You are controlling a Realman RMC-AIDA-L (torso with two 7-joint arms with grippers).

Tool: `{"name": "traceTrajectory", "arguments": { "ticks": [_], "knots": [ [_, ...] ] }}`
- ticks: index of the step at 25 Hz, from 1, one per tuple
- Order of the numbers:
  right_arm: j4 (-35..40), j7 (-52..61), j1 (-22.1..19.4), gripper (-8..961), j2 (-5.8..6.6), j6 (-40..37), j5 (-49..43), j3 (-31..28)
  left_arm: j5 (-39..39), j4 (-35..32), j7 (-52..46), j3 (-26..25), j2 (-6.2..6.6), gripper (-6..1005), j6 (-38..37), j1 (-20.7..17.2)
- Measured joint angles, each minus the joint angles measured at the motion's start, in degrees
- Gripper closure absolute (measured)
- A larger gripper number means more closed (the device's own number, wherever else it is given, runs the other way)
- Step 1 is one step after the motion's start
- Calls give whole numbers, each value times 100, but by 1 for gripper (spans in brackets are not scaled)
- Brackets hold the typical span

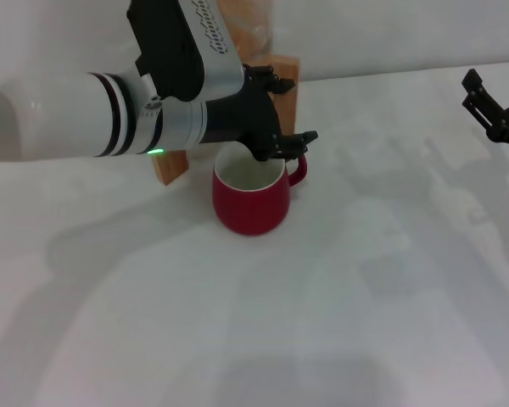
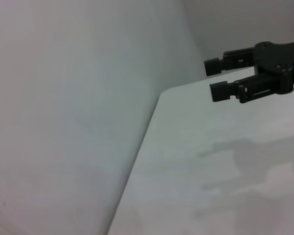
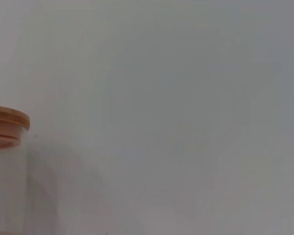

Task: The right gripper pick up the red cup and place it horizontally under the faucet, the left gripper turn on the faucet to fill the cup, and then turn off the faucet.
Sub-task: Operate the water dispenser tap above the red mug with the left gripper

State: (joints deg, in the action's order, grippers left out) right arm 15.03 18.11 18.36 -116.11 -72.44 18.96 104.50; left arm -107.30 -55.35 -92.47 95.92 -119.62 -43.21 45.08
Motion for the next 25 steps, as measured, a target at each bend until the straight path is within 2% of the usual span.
{"name": "traceTrajectory", "arguments": {
  "ticks": [25],
  "knots": [
    [0,0,-41,110,6,-21,-7,0,45,8,62,46,0,238,389,-26]
  ]
}}
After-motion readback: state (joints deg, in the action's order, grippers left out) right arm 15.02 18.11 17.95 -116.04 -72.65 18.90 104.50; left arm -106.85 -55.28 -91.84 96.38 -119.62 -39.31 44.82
